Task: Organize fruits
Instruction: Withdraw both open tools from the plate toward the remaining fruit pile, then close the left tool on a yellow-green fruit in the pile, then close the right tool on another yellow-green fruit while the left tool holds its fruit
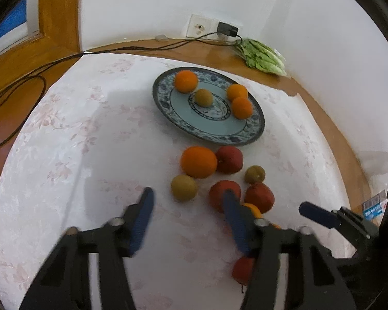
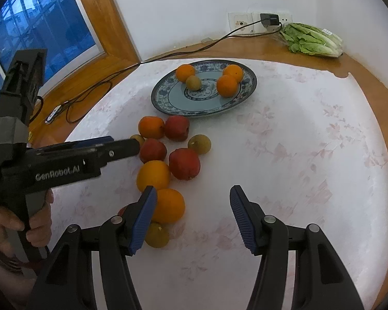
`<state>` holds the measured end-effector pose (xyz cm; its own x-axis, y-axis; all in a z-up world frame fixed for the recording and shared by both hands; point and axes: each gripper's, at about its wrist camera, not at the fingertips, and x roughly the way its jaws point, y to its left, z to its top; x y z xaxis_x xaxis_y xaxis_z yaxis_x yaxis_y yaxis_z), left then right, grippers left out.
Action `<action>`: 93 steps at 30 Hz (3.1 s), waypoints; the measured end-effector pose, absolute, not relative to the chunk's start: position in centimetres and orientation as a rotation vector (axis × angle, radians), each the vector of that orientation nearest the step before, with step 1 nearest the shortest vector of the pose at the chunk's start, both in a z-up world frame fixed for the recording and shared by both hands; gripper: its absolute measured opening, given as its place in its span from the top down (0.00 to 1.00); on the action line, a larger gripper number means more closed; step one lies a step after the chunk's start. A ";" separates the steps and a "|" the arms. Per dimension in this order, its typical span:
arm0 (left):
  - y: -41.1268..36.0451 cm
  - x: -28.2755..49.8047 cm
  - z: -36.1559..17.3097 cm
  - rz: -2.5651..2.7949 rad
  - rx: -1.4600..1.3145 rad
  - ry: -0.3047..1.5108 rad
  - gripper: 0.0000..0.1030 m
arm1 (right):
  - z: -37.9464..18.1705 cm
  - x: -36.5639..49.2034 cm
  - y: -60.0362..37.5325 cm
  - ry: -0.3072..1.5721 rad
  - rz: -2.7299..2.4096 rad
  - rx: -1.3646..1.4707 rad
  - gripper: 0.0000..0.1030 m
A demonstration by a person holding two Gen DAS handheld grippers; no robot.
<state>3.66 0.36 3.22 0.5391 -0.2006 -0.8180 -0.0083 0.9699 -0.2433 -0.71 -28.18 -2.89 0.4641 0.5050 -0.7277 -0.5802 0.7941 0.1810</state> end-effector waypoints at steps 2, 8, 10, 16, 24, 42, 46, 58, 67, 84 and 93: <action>0.8 3.8 2.8 -0.118 -0.259 1.007 0.62 | -3.0 -0.7 -28.2 0.863 0.668 -0.095 0.42; 0.8 4.5 1.8 -0.121 -0.280 1.025 0.64 | -3.2 -0.6 -28.3 0.866 0.675 -0.086 0.42; 0.7 4.7 1.6 -0.122 -0.279 1.023 0.64 | -3.2 -0.6 -28.3 0.866 0.676 -0.086 0.42; 0.8 4.9 1.4 -0.136 -0.275 1.010 0.75 | -3.2 -0.5 -28.1 0.868 0.680 -0.084 0.42; 1.6 4.1 2.0 -0.134 -0.282 0.996 0.75 | -3.1 0.1 -27.8 0.867 0.683 -0.059 0.42; 3.0 3.6 1.8 -0.110 -0.310 0.988 0.75 | -3.3 2.2 -26.2 0.899 0.705 -0.006 0.51; 3.0 3.5 1.8 -0.116 -0.311 0.986 0.75 | -3.3 2.1 -26.1 0.909 0.716 -0.001 0.51; 2.8 3.4 2.0 -0.122 -0.307 0.985 0.75 | -3.3 2.3 -25.3 0.908 0.740 0.007 0.51; 2.7 3.3 2.2 -0.124 -0.308 0.976 0.75 | -3.6 3.6 -25.8 0.934 0.673 0.020 0.51; 2.8 3.1 2.4 -0.117 -0.309 0.970 0.75 | -4.1 3.8 -26.5 0.965 0.708 0.101 0.64; 2.7 3.0 2.5 -0.118 -0.307 0.971 0.75 | -4.1 3.8 -26.7 1.007 0.715 0.146 0.64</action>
